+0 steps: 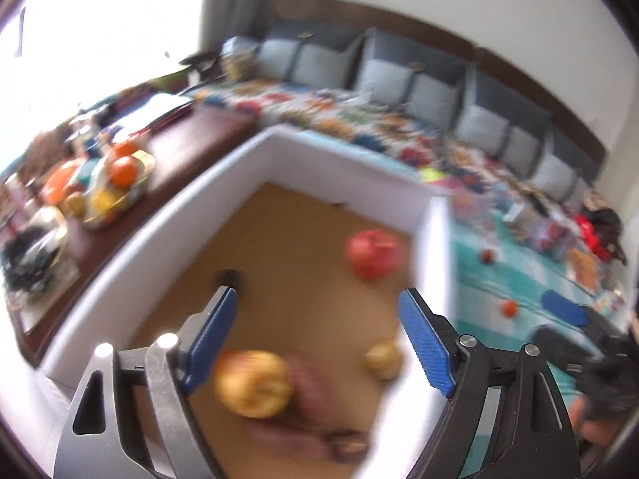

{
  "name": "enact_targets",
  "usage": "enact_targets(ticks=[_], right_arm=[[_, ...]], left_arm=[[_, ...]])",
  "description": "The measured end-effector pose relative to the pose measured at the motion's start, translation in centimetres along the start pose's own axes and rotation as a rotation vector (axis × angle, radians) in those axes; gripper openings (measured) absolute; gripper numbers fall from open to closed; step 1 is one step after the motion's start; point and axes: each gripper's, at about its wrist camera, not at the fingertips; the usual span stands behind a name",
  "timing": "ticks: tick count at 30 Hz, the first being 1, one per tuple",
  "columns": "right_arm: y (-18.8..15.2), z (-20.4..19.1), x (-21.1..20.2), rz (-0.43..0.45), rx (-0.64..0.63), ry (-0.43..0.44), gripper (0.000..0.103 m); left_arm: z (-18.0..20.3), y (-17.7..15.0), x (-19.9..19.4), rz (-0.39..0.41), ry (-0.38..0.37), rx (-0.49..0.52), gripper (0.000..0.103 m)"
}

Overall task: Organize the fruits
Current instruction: 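Open both tools over the box floor, releasing both fruits, then move the left tool toward the orange-brown round fruit while the right tool approaches the mandarin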

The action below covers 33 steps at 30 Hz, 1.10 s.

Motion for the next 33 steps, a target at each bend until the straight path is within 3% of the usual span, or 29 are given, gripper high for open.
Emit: enact_targets(ticks=[4, 8, 10, 13, 16, 20, 33], right_arm=[[-5.9, 8.4, -3.1, -0.05, 0.023, -0.221, 0.103], [-14.2, 17.7, -5.6, -0.167, 0.076, -0.457, 0.103], [-17.7, 21.3, -7.9, -0.178, 0.118, -0.531, 0.103], [-21.7, 24.6, -10.9, -0.172, 0.18, -0.608, 0.103], [-23.7, 25.8, -11.8, -0.15, 0.212, -0.622, 0.103], [-24.1, 25.8, -12.2, -0.128, 0.226, -0.619, 0.103], [-24.4, 25.3, -12.3, -0.125, 0.233, -0.612, 0.103]], left_arm=[[8.7, -2.9, -0.6, -0.022, -0.16, 0.116, 0.089], [17.1, -8.2, 1.9, -0.147, -0.28, 0.249, 0.093], [20.4, -11.4, 4.7, -0.234, -0.285, 0.304, 0.093], [23.4, -15.8, 9.6, -0.327, -0.22, 0.359, 0.093], [24.4, -17.8, 11.9, -0.316, -0.164, 0.398, 0.093], [24.6, -18.7, 12.5, -0.196, -0.121, 0.473, 0.099], [24.3, -18.6, 13.1, -0.196, -0.128, 0.457, 0.102]])
Point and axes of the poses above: each gripper's, at about its wrist camera, not at the fingertips, and x roughly the way its jaws point, z to its right, y to its top, and after that the axes turned 1 degree about -z, right-handed
